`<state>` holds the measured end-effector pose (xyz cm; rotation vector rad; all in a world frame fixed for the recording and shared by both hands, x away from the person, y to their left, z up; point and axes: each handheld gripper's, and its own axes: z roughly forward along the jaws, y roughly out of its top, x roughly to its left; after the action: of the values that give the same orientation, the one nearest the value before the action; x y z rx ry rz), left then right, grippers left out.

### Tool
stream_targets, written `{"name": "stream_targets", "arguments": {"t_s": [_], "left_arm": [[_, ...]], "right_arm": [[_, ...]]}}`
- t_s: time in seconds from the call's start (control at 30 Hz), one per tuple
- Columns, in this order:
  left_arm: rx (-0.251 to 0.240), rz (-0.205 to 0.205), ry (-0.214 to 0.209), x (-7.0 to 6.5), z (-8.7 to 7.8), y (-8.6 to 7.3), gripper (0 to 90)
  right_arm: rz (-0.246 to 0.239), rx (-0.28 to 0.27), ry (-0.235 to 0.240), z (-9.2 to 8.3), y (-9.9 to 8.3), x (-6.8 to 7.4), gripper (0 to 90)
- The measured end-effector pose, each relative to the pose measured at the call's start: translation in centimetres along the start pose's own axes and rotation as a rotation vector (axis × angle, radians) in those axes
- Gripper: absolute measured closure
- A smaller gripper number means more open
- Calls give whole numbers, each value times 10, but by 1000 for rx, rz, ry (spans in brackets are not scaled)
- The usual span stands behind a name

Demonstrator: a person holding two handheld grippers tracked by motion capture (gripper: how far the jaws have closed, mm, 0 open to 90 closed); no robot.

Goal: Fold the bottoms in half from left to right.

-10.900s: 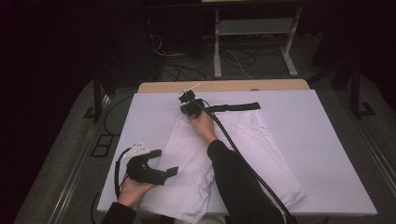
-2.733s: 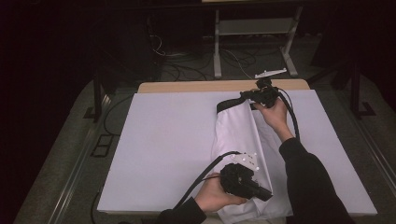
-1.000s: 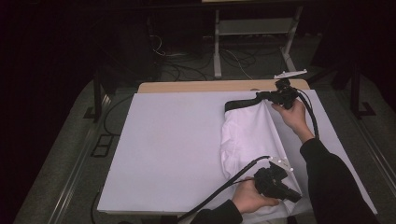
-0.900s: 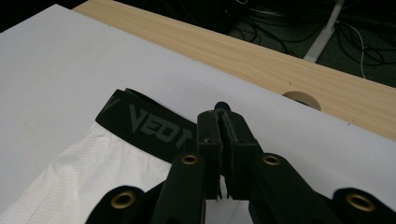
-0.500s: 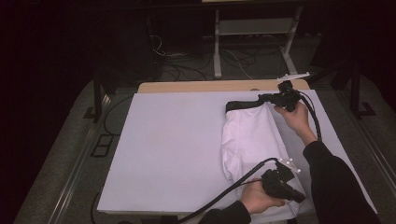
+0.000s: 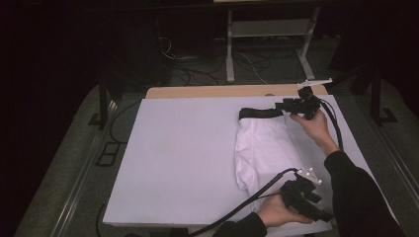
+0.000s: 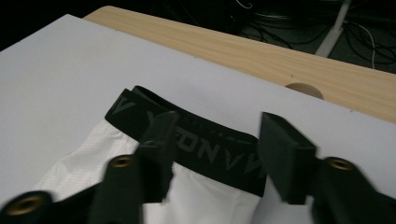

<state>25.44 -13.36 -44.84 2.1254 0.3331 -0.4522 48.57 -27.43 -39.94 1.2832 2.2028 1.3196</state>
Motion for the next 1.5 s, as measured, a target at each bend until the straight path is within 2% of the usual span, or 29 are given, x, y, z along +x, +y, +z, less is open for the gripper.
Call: {"name": "stream_targets", "arguments": {"t_s": [0.07, 0.2, 0.27, 0.37, 0.5, 0.7, 0.97, 1.5], "left_arm": [[-17, 3, -4, 1, -5, 0, 219], [-28, 19, 23, 1, -14, 1, 119], [-44, 19, 27, 2, -19, 1, 72], [-49, 22, 31, 4, -25, 1, 0], [-62, 28, 55, 7, -35, 1, 0], [-96, 32, 84, 12, -54, 1, 0], [-129, 28, 133, 20, -78, -1, 0], [-136, 36, 191, 36, -102, -8, 0]], "right_arm": [[2, 0, 15, -2, 0, 1, 313], [-17, 9, 24, -5, 1, 3, 141], [-19, 5, 28, -7, 1, 4, 130], [-23, 8, 29, -9, 0, 7, 13], [-17, 7, 37, -11, -3, 7, 0], [-16, 22, 23, -15, -6, 8, 0], [-12, -1, 22, -26, -7, 13, 0], [-3, -20, 12, -43, -19, 20, 0]]}}
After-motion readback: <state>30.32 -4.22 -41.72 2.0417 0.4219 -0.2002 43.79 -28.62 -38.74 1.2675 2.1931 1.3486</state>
